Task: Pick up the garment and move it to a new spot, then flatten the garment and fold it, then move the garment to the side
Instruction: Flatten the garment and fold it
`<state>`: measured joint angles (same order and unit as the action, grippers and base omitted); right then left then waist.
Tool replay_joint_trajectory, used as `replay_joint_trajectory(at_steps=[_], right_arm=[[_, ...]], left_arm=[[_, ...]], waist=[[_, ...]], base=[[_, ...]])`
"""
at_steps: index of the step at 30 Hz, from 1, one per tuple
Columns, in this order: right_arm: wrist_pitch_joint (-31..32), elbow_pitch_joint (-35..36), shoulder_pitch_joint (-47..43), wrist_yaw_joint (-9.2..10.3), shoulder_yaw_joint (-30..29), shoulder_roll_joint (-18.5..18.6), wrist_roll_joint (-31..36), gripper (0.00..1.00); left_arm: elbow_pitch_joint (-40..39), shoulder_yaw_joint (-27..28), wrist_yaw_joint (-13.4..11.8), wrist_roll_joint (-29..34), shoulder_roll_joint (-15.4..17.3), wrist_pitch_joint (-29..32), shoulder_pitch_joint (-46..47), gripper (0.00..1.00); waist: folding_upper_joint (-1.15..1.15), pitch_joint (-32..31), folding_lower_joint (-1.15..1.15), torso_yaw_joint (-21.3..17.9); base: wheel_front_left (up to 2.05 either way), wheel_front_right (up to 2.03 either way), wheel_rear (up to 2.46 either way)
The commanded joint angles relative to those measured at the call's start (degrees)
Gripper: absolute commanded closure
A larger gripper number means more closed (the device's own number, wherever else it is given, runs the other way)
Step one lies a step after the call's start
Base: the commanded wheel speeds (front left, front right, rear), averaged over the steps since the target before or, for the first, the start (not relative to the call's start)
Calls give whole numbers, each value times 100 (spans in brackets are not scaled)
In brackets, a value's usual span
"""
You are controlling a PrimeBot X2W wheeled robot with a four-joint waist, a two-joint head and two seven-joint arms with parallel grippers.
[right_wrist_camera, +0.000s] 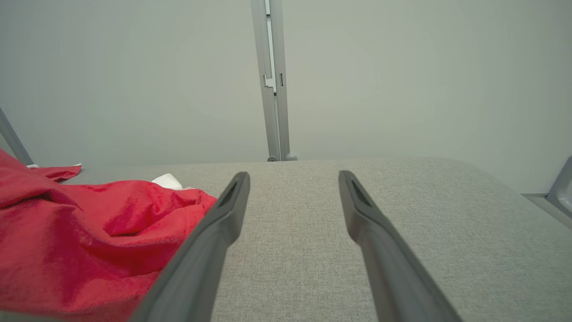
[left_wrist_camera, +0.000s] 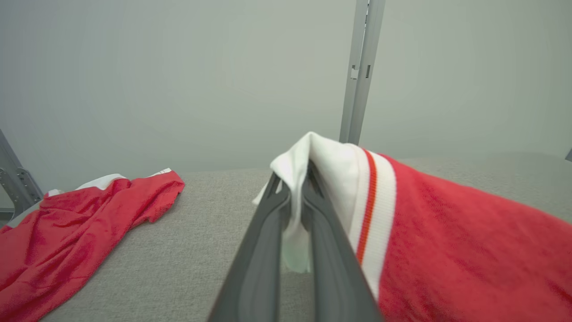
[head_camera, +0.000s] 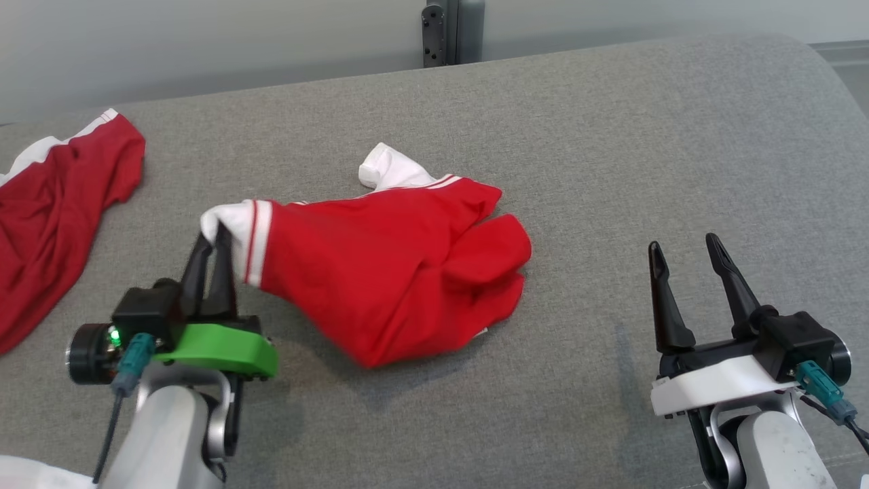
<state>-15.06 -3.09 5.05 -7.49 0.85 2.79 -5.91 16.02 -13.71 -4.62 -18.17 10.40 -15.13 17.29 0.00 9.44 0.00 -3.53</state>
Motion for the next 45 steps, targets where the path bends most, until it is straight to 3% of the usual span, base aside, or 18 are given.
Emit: replay_joint_trajectory(at_steps=[1,10,22,23,24,25,36,45], right_arm=[[-18,-8,6,0,14,19,-13,0],[-18,-14,83,0,-37,18,-1,0],[-18,-97,68,0,23,18,71,0],[-18,-118,46,0,59,17,85,0],[-18,-133,27,0,97,18,83,0],[-18,-159,6,0,132,18,80,0],[-18,-526,-180,0,650,16,13,0],[-18,-1869,-32,0,1739,22,-301,0]], left_arm=[[-7,123,-66,-11,148,-3,-89,100],[417,1032,-376,-215,581,-3,-467,100],[1124,1612,-410,-294,361,-3,-805,100],[1159,1630,-375,-274,346,-3,-811,91],[1170,1655,-347,-251,326,-3,-813,66],[1167,1665,-311,-226,285,-3,-829,0],[281,1725,102,148,-233,-2,-1222,0],[-177,1220,470,326,-632,0,-1651,0]], waist=[[0,2,0,8],[0,167,0,-142],[0,115,0,-73],[0,88,0,-51],[0,61,0,-29],[0,25,0,-1],[0,-412,0,388],[0,-595,0,889]], base=[[0,0,0],[0,0,0],[0,0,0],[0,0,0],[0,0,0],[0,0,0],[0,0,0],[0,0,0]])
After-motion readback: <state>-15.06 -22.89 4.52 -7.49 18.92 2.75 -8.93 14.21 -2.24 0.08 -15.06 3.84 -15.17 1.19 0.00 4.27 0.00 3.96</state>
